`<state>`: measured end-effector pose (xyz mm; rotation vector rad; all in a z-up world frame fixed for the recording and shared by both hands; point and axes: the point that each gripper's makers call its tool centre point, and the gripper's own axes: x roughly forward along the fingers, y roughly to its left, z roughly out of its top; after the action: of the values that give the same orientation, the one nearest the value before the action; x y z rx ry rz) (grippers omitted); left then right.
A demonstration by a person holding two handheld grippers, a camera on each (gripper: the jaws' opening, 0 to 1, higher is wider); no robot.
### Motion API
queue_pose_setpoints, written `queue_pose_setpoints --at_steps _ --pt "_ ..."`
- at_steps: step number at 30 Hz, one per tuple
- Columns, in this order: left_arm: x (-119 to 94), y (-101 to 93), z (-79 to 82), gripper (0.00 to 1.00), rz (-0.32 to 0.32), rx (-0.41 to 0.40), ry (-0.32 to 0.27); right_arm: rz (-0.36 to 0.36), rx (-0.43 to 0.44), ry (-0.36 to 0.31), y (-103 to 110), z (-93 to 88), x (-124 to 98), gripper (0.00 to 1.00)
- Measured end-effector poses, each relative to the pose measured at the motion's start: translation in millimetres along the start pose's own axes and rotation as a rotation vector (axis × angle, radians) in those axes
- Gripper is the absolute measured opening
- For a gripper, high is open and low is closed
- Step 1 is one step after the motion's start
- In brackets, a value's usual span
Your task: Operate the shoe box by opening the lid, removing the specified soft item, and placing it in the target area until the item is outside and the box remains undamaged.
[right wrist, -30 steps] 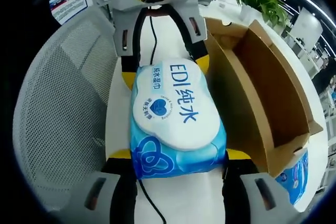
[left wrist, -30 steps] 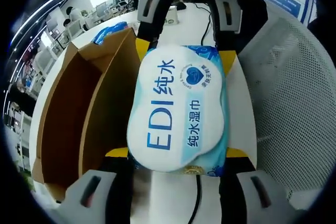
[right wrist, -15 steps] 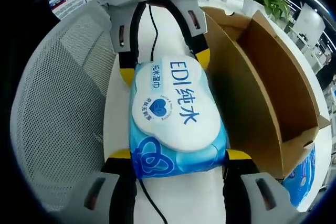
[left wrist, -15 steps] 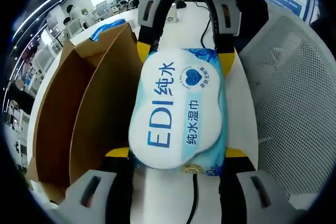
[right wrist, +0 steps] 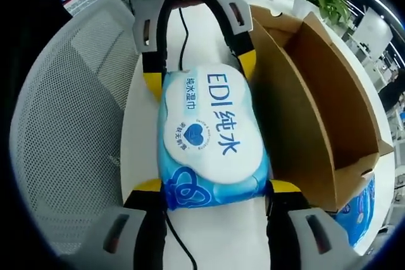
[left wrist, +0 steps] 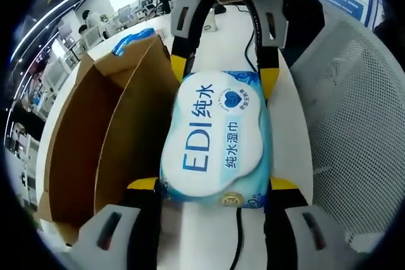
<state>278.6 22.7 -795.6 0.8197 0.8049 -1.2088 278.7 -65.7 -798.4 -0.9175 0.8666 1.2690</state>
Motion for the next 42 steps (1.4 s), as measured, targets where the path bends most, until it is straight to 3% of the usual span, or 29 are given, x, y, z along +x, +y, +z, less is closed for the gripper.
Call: queue_pose_setpoints --at_steps 9,14,19,23,26,29,31,33,42 --pt "-15 1.5 -0.1 0.65 0.043 -0.037 -0.05 -0.031 -0.015 0.007 -2 4.3 -7 0.62" --pt "-36 -3.4 -8.3 0.71 0.074 -0.07 -0.097 -0.014 -0.027 -0.025 3 18.7 -14 0.62" --pt "-59 -3.2 -12.3 0.74 0.108 -0.238 -0.182 0.001 -0.029 -0.056 5 37.8 -13 0.66" --pt "-70 -4.3 -19.4 0.74 0.142 -0.295 -0.184 0.022 -0.023 -0.074 7 51.4 -4 0.68" --pt "-76 -8.1 -22.4 0.75 0.157 -0.338 -0.188 0.06 -0.062 -0.035 11 52.1 6 0.67" --pt "-86 -19.0 -13.2 0.8 0.135 -0.409 -0.243 0.067 -0.09 -0.009 12 55.9 15 0.65" --pt "-95 -21.8 -11.3 0.8 0.16 -0.411 -0.258 0.045 -0.113 0.055 6 48.9 21 0.61" --pt "-101 -23.8 -10.0 0.8 0.172 -0.421 -0.265 0.072 -0.091 0.072 9 48.7 24 0.6" --pt "-106 -31.9 -7.9 0.79 0.206 -0.47 -0.286 0.112 -0.093 0.047 8 47.4 23 0.58"
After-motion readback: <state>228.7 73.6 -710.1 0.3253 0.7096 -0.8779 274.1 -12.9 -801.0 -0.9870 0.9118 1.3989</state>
